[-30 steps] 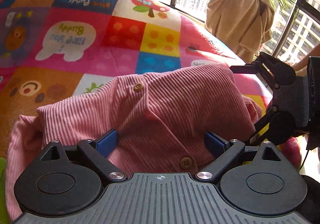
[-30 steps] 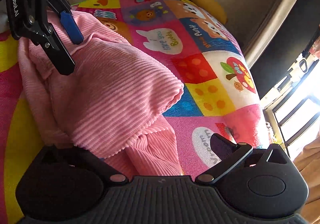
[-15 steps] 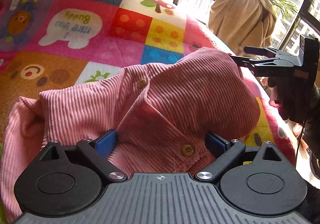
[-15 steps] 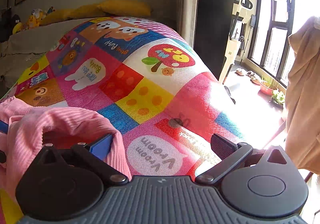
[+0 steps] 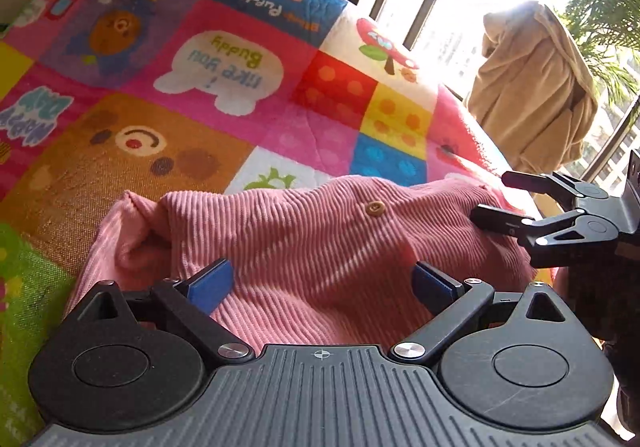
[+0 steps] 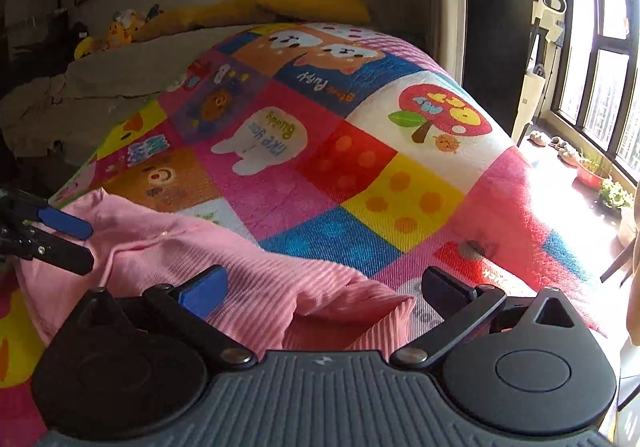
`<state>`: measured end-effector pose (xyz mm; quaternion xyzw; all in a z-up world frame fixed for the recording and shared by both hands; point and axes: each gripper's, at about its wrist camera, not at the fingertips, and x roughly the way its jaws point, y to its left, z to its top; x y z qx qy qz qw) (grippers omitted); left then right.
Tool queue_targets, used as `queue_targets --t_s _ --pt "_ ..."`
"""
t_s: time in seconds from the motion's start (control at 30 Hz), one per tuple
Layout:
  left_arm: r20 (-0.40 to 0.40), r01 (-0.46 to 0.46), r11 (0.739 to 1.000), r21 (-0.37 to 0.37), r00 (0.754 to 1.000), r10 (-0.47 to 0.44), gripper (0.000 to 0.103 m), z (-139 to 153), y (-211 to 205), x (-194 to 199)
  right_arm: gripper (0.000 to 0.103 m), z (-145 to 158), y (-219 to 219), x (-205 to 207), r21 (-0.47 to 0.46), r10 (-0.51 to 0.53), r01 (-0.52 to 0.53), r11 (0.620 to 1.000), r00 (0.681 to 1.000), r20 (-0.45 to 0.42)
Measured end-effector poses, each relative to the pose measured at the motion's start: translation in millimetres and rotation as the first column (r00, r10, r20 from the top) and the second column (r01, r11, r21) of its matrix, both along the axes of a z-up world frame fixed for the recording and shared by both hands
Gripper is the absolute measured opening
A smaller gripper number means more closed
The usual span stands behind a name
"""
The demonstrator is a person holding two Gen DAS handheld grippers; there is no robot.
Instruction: Fold clothes
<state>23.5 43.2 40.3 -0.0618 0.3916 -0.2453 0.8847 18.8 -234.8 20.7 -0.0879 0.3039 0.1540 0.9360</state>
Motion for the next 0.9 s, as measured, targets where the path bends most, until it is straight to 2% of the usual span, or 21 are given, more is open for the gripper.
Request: queue_targets --t_s 0.1,0.2,0.27,0.3,0.37,0.43,0.5,0.57,0.63,0.7,0.77,0.8,0.87,0.9 --pt "0.004 -0.013 0.999 -0.033 1.0 0.013 0.099 5.1 8.8 -3.2 0.103 -26.8 14.7 -6.8 -0.107 -0.014 0.014 0.994 1.0 -0.002" --pt "0.054 -0.042 0.996 -0.085 0.997 0.047 0.099 23.8 28.5 -10.4 0.103 -8.0 5.1 -9.0 -0.081 -0.01 0.008 0.997 1.0 -0.023" --pt "0.058 -0.085 0.99 -0.108 0.994 0.092 0.099 29.9 44.0 -7.5 0.103 11.7 -11.8 -11.8 0.013 -0.012 0.013 1.0 0.999 -0.035" --pt "0.043 -0.103 0.987 -0.123 0.993 0.109 0.1 30.0 51.0 -2.9 0.103 22.4 -23.0 -9.3 0.101 -0.011 0.017 0.995 0.998 -0.061" --pt "-0.02 -0.133 0.981 -0.14 0.991 0.132 0.1 24.2 60.3 12.5 0.103 34.0 -43.0 4.3 0.3 -0.012 0.056 0.952 0.989 -0.146" --pt "-0.114 -0.145 0.973 -0.18 0.985 0.126 0.1 10.9 62.0 30.3 0.103 30.9 -59.1 29.7 0.505 0.027 0.127 0.854 0.958 -0.286" --pt "-0.206 -0.16 0.963 -0.219 0.972 0.114 0.1 -2.6 63.6 47.9 0.103 16.1 -63.6 52.1 0.571 0.048 0.216 0.792 0.911 -0.411" --pt "-0.269 -0.145 0.959 -0.245 0.96 0.076 0.1 -15.0 60.1 58.2 0.103 -1.8 -61.3 70.0 0.563 0.05 0.296 0.772 0.854 -0.517" --pt "-0.287 -0.112 0.958 -0.263 0.957 0.034 0.1 -23.3 56.3 63.2 0.103 -17.2 -55.0 80.3 0.583 0.107 0.303 0.754 0.819 -0.563" --pt "-0.304 -0.09 0.954 -0.287 0.953 -0.002 0.1 -30.4 52.7 71.6 0.103 -26.9 -44.7 91.0 0.627 0.195 0.27 0.731 0.798 -0.571" --pt "-0.302 -0.099 0.951 -0.294 0.953 0.006 0.1 -32.0 49.9 84.3 0.103 -28.0 -32.8 104.3 0.639 0.204 0.237 0.732 0.819 -0.537" --pt "-0.28 -0.123 0.951 -0.284 0.959 0.041 0.1 -27.6 49.6 89.9 0.103 -25.8 -27.3 110.9 0.644 0.2 0.214 0.735 0.838 -0.507" --pt "-0.223 -0.162 0.95 -0.266 0.969 0.103 0.1 -16.6 50.2 95.8 0.103 -8.4 -19.0 121.9 0.638 0.15 0.143 0.757 0.912 -0.383" --pt "-0.189 -0.178 0.95 -0.258 0.973 0.131 0.1 -10.3 51.1 96.6 0.103 0.0 -16.6 123.1 0.626 0.134 0.118 0.771 0.931 -0.341"
